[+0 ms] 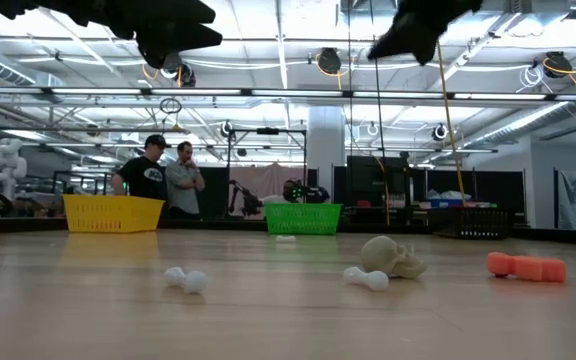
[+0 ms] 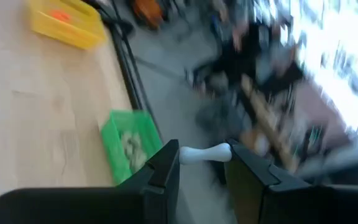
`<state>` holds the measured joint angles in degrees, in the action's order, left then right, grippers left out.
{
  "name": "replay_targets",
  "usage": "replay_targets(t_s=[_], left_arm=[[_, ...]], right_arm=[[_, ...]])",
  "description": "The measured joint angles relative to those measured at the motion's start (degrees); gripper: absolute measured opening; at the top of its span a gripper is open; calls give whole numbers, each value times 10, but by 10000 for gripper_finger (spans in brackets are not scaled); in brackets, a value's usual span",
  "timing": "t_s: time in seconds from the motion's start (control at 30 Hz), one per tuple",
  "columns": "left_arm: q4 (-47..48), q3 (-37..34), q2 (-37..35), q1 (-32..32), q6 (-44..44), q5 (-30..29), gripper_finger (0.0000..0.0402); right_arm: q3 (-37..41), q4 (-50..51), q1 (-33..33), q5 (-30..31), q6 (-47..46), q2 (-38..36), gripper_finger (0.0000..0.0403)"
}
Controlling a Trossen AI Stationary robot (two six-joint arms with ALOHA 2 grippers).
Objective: Sort Halloween decoration
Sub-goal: Put the white bone toy into the black bin
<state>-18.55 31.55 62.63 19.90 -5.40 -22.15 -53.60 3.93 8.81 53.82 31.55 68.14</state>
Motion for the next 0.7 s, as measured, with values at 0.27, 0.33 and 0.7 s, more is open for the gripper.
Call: replay_targets(t_s=[0.27,0.33,0.7], left_arm=[[3,0,0,0,-17,1,194],[4,0,0,0,-17,1,194],[17,0,0,0,-13,-4,194]], right_arm=[[0,209,-126,-58,-309,-1,91],[0,252,-161,-85,-353,-1,91],[0,356,-381,-265,-355,2,91]])
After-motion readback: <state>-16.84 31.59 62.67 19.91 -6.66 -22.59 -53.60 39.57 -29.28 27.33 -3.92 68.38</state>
